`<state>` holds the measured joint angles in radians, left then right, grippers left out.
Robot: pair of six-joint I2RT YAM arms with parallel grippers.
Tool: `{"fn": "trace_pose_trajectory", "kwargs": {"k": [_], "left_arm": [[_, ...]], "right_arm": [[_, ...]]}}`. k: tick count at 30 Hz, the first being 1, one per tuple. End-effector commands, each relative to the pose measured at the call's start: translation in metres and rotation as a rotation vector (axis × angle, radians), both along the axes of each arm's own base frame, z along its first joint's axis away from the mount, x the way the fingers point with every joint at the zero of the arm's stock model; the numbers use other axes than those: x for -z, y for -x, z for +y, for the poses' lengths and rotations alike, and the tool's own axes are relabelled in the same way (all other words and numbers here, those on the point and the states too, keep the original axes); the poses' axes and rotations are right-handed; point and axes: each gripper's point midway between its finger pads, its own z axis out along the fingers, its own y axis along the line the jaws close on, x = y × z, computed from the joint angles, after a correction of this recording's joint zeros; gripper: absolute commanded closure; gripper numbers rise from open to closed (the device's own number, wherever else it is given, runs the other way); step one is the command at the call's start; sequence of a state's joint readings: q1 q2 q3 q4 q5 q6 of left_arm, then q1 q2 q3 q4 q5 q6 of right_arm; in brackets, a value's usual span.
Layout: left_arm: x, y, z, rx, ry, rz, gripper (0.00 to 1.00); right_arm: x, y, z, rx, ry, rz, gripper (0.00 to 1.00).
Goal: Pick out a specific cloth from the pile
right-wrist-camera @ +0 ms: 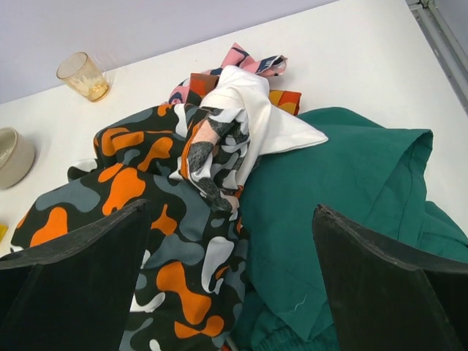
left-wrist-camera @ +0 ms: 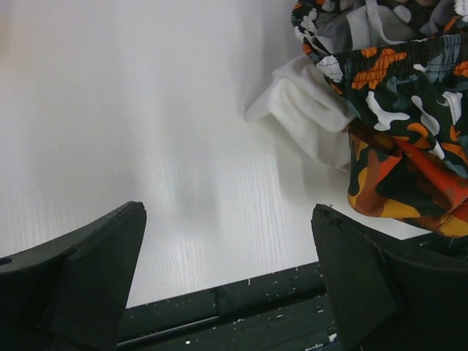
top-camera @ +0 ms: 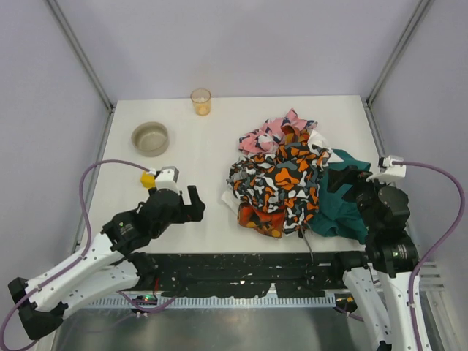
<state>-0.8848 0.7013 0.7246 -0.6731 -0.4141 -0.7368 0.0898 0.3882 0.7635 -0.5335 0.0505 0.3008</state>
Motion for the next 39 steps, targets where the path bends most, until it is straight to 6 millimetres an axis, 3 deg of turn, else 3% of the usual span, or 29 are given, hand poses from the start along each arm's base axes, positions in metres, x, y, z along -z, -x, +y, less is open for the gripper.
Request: {"fn": "trace_pose_trajectory", "kwargs": {"k": [1, 3, 6, 9, 10, 13, 15, 17, 18, 19, 20, 21, 24, 28, 33, 34, 36, 39], "left_arm": [[0.008, 0.0, 0.017, -0.083, -0.004, 0.015, 0.0], [0.011, 0.001, 0.022, -0.091, -0.016, 0.01, 0.0], [0.018, 0.0, 0.029, -0.115, -0.01, -0.002, 0.0], [0.03, -0.001, 0.033, -0.13, 0.027, 0.009, 0.0], [0.035, -0.001, 0.032, -0.125, 0.036, 0.016, 0.0], [0.043, -0.002, 0.031, -0.117, 0.066, 0.026, 0.0], [0.048, -0.001, 0.031, -0.112, 0.063, 0.042, 0.0], [0.052, -0.001, 0.032, -0.111, 0.053, 0.051, 0.0], [0.054, -0.001, 0.031, -0.109, 0.053, 0.053, 0.0], [0.055, -0.001, 0.031, -0.108, 0.054, 0.057, 0.0], [0.056, -0.002, 0.03, -0.104, 0.056, 0.058, 0.0], [0.058, -0.001, 0.03, -0.099, 0.055, 0.065, 0.01], [0.061, -0.001, 0.03, -0.103, 0.054, 0.071, 0.0], [0.064, 0.0, 0.031, -0.102, 0.056, 0.077, 0.0], [0.069, 0.001, 0.034, -0.11, 0.052, 0.084, 0.0], [0.07, 0.001, 0.034, -0.111, 0.053, 0.083, 0.0], [0.072, 0.001, 0.033, -0.112, 0.054, 0.089, 0.0], [0.074, -0.001, 0.031, -0.108, 0.057, 0.095, 0.0]], "right_arm": [[-0.027, -0.018, 0.003, 0.002, -0.03, -0.102, 0.05], [-0.036, -0.022, 0.01, -0.041, -0.022, -0.135, 0.05], [-0.052, -0.025, 0.036, -0.198, -0.002, -0.222, 0.05], [-0.055, -0.026, 0.069, -0.403, 0.033, -0.203, 0.05], [-0.042, -0.028, 0.079, -0.462, 0.074, -0.138, 0.05], [-0.045, -0.024, 0.105, -0.557, 0.21, -0.119, 0.05], [-0.042, -0.01, 0.139, -0.674, 0.334, -0.122, 0.05], [-0.031, -0.006, 0.153, -0.712, 0.485, -0.069, 0.05], [-0.019, -0.011, 0.157, -0.7, 0.563, -0.02, 0.05], [-0.014, 0.0, 0.167, -0.778, 0.675, -0.016, 0.05], [0.002, -0.007, 0.169, -0.774, 0.779, 0.034, 0.05], [0.012, 0.0, 0.173, -0.836, 0.884, 0.057, 0.05], [0.058, 0.001, 0.187, -0.983, 1.064, 0.253, 0.05], [0.093, 0.003, 0.199, -1.05, 1.112, 0.386, 0.05], [0.145, 0.047, 0.23, -1.256, 0.974, 0.427, 0.05], [0.16, 0.058, 0.228, -1.289, 0.952, 0.466, 0.05], [0.183, 0.063, 0.229, -1.284, 0.952, 0.505, 0.05], [0.21, 0.047, 0.225, -1.179, 1.007, 0.544, 0.05]]}}
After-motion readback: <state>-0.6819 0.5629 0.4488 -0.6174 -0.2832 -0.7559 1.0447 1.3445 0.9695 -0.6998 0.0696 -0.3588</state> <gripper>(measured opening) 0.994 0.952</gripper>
